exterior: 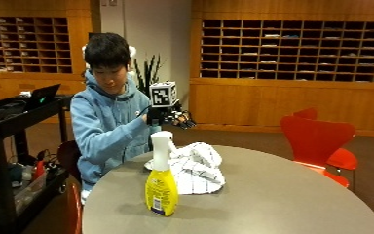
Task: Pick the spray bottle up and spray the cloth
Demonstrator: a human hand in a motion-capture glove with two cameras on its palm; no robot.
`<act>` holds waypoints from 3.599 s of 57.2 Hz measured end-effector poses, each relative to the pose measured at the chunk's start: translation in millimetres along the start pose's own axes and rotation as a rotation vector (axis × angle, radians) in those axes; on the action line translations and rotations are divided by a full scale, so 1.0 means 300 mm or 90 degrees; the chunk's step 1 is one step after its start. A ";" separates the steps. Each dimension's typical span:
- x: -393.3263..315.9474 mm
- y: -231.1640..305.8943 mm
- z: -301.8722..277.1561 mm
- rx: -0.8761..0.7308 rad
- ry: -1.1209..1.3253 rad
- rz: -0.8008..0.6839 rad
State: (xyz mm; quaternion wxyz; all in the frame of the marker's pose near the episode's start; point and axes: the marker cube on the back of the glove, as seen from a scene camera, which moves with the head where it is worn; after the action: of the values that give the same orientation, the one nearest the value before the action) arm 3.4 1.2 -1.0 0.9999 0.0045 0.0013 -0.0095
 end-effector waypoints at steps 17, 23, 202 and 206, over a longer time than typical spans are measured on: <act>0.065 0.084 -0.027 0.089 -0.017 -0.032; 0.091 0.137 -0.044 0.114 -0.040 -0.073; 0.270 -0.551 0.041 -0.430 0.244 0.166; 0.232 -0.548 0.072 -0.464 0.312 0.128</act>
State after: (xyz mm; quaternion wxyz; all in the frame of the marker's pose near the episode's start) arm 69.9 -164.6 18.9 0.9024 -0.3458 0.2406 0.0903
